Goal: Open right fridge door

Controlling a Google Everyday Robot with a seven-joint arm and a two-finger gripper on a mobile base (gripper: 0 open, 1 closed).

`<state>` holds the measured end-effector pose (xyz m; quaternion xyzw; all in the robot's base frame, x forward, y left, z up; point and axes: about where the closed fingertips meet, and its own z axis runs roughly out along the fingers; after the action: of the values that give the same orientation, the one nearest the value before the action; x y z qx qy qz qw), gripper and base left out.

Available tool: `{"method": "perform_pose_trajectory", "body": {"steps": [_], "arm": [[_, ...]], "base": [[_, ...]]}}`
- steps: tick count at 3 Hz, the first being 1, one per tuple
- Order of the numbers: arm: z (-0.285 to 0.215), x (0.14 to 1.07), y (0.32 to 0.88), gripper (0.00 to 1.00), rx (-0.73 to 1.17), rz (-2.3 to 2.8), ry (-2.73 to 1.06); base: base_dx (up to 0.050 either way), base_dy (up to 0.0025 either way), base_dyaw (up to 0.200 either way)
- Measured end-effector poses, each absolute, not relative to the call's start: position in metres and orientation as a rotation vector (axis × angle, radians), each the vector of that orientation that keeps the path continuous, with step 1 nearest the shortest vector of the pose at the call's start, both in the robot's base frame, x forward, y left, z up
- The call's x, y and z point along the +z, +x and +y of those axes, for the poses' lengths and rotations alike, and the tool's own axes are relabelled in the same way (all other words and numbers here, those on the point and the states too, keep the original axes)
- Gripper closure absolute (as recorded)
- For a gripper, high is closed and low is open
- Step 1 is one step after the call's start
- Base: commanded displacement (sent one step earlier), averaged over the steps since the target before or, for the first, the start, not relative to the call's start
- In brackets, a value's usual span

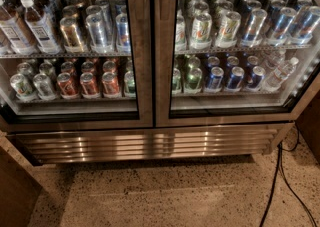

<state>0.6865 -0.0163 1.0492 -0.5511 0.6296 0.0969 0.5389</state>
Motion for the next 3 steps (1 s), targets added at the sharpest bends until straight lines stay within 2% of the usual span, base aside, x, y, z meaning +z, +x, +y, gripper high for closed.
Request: {"method": "perform_pose_trajectory", "body": {"steps": [3], "arm": [[-0.0154,1.0512,0.6848,1.0,0.236,1.481,-1.335]], "base": [[0.0,0.0,0.0]]}}
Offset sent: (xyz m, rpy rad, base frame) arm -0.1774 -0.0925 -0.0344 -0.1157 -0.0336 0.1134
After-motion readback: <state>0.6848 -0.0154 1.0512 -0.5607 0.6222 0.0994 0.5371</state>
